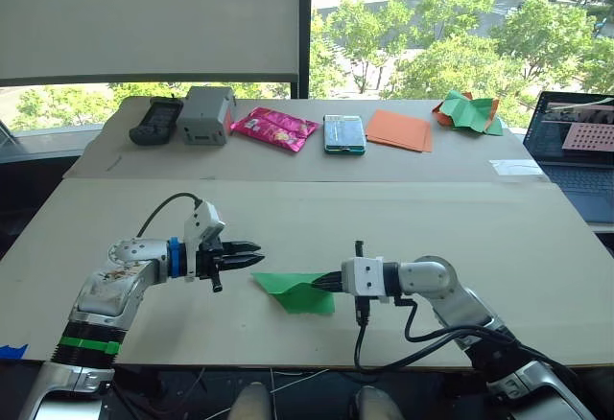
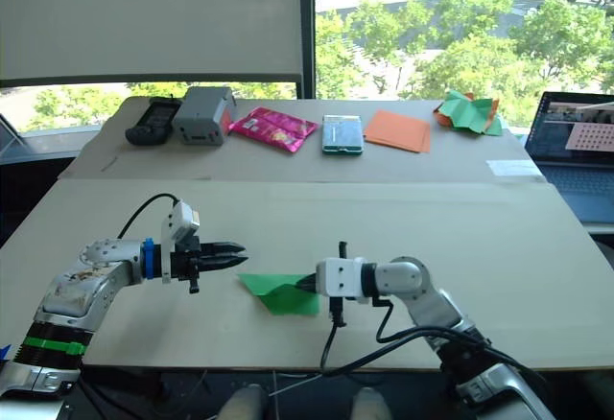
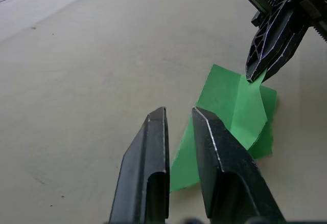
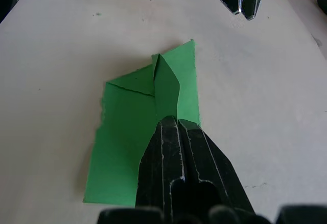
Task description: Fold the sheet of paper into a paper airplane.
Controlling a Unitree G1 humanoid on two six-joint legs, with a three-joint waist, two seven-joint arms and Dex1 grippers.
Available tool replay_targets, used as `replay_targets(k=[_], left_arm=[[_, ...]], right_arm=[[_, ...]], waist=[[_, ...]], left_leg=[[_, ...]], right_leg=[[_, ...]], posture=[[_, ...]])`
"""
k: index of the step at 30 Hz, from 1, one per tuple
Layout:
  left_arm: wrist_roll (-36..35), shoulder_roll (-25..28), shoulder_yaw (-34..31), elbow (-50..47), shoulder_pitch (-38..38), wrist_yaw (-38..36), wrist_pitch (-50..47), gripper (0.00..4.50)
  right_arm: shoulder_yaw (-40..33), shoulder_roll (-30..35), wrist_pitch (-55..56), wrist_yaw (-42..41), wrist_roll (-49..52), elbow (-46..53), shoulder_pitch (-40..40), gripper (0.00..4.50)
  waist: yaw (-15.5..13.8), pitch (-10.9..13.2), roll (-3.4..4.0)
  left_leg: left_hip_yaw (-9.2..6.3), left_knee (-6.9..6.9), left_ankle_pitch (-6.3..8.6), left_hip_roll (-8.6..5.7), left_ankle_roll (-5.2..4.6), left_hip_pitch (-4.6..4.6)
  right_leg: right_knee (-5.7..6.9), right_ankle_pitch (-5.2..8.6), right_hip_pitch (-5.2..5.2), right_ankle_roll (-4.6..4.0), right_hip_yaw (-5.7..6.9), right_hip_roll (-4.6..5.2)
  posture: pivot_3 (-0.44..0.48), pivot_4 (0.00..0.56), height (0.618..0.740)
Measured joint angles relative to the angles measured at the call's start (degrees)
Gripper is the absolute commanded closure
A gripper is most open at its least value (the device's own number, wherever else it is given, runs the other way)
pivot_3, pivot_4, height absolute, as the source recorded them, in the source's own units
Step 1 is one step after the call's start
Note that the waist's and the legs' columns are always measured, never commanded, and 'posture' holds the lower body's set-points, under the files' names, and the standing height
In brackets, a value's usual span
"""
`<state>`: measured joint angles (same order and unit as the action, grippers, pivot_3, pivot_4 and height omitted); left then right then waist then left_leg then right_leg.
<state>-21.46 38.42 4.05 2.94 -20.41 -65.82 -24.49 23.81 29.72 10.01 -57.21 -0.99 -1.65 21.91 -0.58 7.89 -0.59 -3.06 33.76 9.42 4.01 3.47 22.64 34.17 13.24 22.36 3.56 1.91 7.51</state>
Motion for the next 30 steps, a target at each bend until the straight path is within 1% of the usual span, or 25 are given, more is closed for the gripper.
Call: replay_targets(k=[10, 14, 20, 30], left_arm=[[7.0, -1.0, 6.1, 3.9, 0.4, -0.4, 8.1, 4.48], [10.0, -1.1, 7.7, 4.9, 1.1, -0.3, 11.5, 4.48], [11.5, -1.0, 8.2, 4.2, 2.1, -0.2, 13.9, 4.48], [13.5, -0.8, 8.5, 4.1, 2.4, -0.1, 17.0, 4.48]], right_arm=[[-0.1, -1.1, -0.1, 0.2, -0.1, -0.1, 0.0, 4.50], [-0.1, -1.2, -1.4, -0.1, -0.1, -0.1, 0.1, 4.50], [-0.1, -1.4, -4.1, -0.1, 0.0, 0.0, 0.1, 4.50], [-0.4, -3.4, -17.5, -0.1, 1.9, 1.3, 1.8, 4.50]], waist=[[0.0, 0.0, 0.01], [-0.1, 0.0, 0.01], [-0.1, 0.0, 0.07], [-0.1, -0.2, 0.26]], left_leg=[[0.00, 0.00, 0.01, 0.00, 0.01, -0.01], [0.00, 0.00, 0.01, 0.00, 0.02, -0.01], [0.00, 0.00, 0.07, 0.00, 0.12, -0.04], [0.00, -0.02, 0.08, 0.00, 0.13, -0.17]], right_leg=[[0.00, 0.00, 0.00, 0.00, 0.00, 0.00], [0.01, 0.00, -0.01, 0.00, 0.00, 0.00], [0.00, 0.00, -0.05, 0.00, 0.00, 0.00], [0.02, 0.00, -0.10, 0.00, -0.01, 0.00]], posture=[[0.000, 0.150, 0.706], [0.000, 0.150, 0.706], [0.000, 0.150, 0.706], [0.000, 0.150, 0.706]])
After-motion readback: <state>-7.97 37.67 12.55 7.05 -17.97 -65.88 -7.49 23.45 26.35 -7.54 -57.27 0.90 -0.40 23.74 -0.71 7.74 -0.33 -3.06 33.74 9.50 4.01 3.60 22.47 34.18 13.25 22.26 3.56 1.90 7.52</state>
